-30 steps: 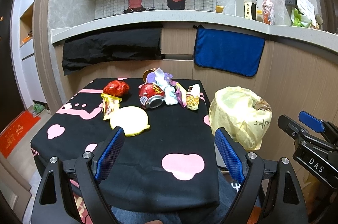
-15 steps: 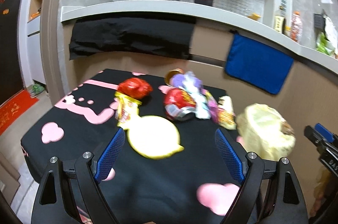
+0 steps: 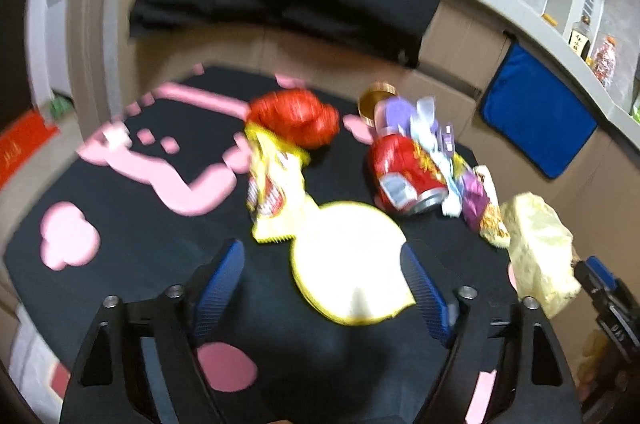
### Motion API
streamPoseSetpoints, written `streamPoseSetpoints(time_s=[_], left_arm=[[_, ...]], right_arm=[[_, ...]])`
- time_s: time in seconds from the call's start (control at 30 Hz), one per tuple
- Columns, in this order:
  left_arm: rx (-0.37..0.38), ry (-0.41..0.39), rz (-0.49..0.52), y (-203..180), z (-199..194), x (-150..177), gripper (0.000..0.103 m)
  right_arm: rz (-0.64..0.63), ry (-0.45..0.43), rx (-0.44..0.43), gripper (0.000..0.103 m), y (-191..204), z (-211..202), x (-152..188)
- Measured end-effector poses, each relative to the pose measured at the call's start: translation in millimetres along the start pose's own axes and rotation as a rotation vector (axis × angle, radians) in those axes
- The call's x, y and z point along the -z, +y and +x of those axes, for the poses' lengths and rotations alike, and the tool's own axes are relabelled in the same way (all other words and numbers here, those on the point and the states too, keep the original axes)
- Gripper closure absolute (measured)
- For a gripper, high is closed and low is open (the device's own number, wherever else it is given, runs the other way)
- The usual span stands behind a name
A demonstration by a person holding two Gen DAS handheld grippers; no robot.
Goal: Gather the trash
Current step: 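Grasp the yellow-rimmed round lid with the left tool while the right tool grasps the white chip bag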
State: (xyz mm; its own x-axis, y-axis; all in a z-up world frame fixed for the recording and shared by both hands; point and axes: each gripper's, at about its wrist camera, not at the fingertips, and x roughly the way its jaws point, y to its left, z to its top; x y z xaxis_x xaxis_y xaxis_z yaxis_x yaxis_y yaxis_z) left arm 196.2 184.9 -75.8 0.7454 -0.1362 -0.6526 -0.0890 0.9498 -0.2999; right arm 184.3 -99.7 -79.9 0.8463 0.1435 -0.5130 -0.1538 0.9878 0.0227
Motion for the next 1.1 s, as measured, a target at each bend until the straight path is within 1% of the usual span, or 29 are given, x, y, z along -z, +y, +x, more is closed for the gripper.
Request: streamPoseSetpoints(time_s=[0.03, 0.1, 0.13, 0.23, 0.33, 0.37, 0.4, 0.43, 0.47, 0.5, 0.57, 0.6, 0.63, 0.7, 0.77, 0.8, 0.87, 0.9, 1.0, 1.1], left_arm=[[0.017, 0.030, -0.011, 0.2, 6.8, 1.0, 0.031], [0.020, 0.087, -0.033, 0.2, 22.1, 4.1, 0.038], [0.018, 0.109, -0.040, 0.3, 29.6, 5.7, 0.038], [0.005, 0.144, -0.050, 2.1, 46.3, 8.1, 0.038], [-0.003, 0.169, -0.101, 8.6, 58.4, 5.7, 0.039], [0.002, 0.181, -0.122, 10.4, 63.1, 5.1, 0.042], [-0.002, 0.172, -0.127, 10.9, 64.6, 3.7, 0.044], [-0.012, 0.169, -0.130, 9.8, 67.1, 2.2, 0.047], [-0.008, 0.180, -0.136, 10.3, 69.7, 1.0, 0.055], [-0.002, 0.184, -0.144, 9.7, 71.1, -0.1, 0.065], [0.034, 0.194, -0.158, 6.8, 70.6, -3.7, 0.078], [0.043, 0.192, -0.160, 5.3, 68.1, -6.0, 0.082], [0.052, 0.183, -0.159, 2.7, 62.7, -9.6, 0.083], [0.065, 0.163, -0.139, -4.2, 50.6, -19.6, 0.087], [0.062, 0.116, -0.095, -13.1, 34.6, -30.9, 0.089], [0.050, 0.077, -0.064, -19.0, 25.2, -38.0, 0.089], [0.044, 0.034, -0.034, -25.5, 15.7, -46.2, 0.089], [0.045, 0.014, -0.021, -29.3, 11.5, -50.6, 0.089], [0.046, -0.009, 0.005, -34.5, 9.6, -57.6, 0.089], [0.036, -0.025, 0.021, -36.4, 13.0, -61.5, 0.089]], right_arm=[[-0.009, 0.009, 0.003, 0.040, 1.3, 4.3, 0.9], [-0.019, 0.021, 0.006, 0.040, 2.5, 9.8, 2.1], [-0.021, 0.026, 0.006, 0.040, 2.1, 11.9, 2.7], [-0.021, 0.035, 0.009, 0.040, 0.0, 15.8, 4.2], [-0.018, 0.048, 0.014, 0.040, -2.2, 19.7, 5.6], [-0.013, 0.052, 0.012, 0.040, -3.1, 21.8, 6.3], [-0.011, 0.059, 0.009, 0.040, -3.7, 24.1, 6.8], [-0.010, 0.066, 0.007, 0.040, -4.0, 26.4, 7.1], [-0.009, 0.077, 0.002, 0.040, -4.0, 29.4, 7.0], [-0.009, 0.080, -0.004, 0.040, -3.8, 30.9, 6.5], [-0.012, 0.080, -0.014, 0.040, -2.5, 33.8, 2.8], [-0.012, 0.083, -0.017, 0.040, -1.3, 35.9, -1.5], [-0.007, 0.090, -0.025, 0.040, -1.1, 38.0, -6.3], [0.013, 0.105, -0.069, 0.040, -1.6, 44.5, -21.0], [0.010, 0.104, -0.089, 0.040, -1.8, 54.3, -38.2], [0.006, 0.099, -0.088, 0.040, -1.5, 59.0, -44.0], [0.006, 0.092, -0.077, 0.040, -2.4, 73.3, -54.2], [0.012, 0.104, -0.073, 0.040, -2.8, 83.3, -57.4], [0.034, 0.157, -0.089, 0.040, -5.3, 116.4, -61.9], [0.043, 0.189, -0.074, 0.042, -7.1, 141.4, -63.2]])
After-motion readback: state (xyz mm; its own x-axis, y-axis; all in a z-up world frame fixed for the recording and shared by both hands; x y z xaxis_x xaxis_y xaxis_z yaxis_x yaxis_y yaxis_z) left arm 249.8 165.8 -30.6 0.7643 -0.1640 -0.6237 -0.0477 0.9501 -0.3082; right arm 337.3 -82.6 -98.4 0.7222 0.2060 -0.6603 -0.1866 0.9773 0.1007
